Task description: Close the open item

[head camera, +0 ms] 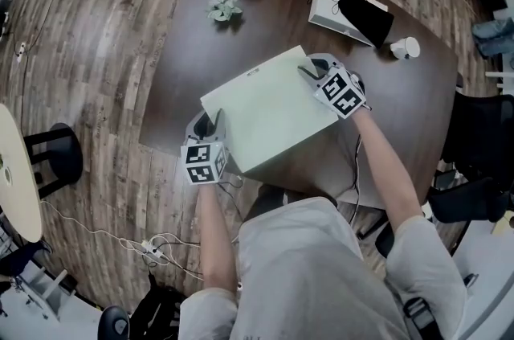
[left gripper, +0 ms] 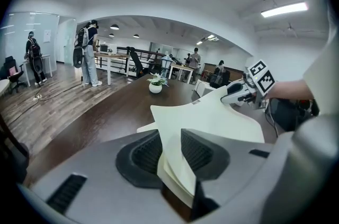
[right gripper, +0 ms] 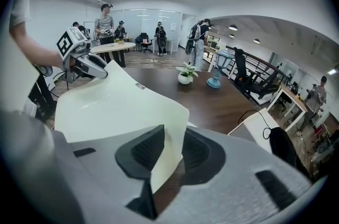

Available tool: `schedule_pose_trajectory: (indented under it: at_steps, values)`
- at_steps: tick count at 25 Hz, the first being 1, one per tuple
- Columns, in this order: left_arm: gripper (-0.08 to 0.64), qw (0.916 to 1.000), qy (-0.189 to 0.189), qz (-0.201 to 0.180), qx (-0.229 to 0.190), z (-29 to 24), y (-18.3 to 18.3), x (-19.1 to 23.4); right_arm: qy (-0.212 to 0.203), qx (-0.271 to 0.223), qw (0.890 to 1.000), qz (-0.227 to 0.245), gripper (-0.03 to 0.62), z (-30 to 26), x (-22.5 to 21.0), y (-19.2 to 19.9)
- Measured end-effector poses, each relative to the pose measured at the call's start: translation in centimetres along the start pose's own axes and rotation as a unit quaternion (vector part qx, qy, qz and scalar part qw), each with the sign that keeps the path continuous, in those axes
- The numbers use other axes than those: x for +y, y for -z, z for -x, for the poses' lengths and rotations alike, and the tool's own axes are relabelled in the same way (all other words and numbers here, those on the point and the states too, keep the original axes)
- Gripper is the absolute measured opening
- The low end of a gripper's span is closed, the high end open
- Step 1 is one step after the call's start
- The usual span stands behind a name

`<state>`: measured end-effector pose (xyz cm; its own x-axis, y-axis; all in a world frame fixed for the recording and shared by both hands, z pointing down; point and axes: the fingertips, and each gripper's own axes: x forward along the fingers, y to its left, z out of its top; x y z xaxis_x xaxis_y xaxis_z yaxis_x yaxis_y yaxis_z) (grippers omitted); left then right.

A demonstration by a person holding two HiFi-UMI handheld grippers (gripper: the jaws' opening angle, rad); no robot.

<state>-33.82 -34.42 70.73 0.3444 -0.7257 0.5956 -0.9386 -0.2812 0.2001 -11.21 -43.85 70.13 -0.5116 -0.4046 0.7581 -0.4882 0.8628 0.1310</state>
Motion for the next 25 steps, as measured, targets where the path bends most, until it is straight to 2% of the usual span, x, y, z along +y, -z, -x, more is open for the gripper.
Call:
schedule_pose_trajectory:
  at_steps: [9, 21, 24, 25]
  values:
    - [0.11, 0.9997, -0.01, 0.013, 0.02, -0.8, 0.7, 0.4, -0.011, 0.035, 0.999, -0.003, 0.086, -1.1, -0.1, 0.7]
    - [0.117, 0.998, -0.042, 0.021, 0.043, -0.9, 0.6, 0.2, -0.037, 0.078, 0.995, -0.041, 0.087, -2.1, -0.1, 1.4]
    - [0.176, 0.9968, -0.063, 0.018, 0.045, -0.6, 0.8, 0.8, -0.039, 0.073, 0.995, -0.046, 0.094, -2.0, -0.1, 1.3]
    - [0.176, 0.9966, -0.064, 0.018, 0.047, -0.6, 0.9, 0.9, -0.036, 0.071, 0.996, -0.046, 0.098, -1.9, -0.2, 1.3]
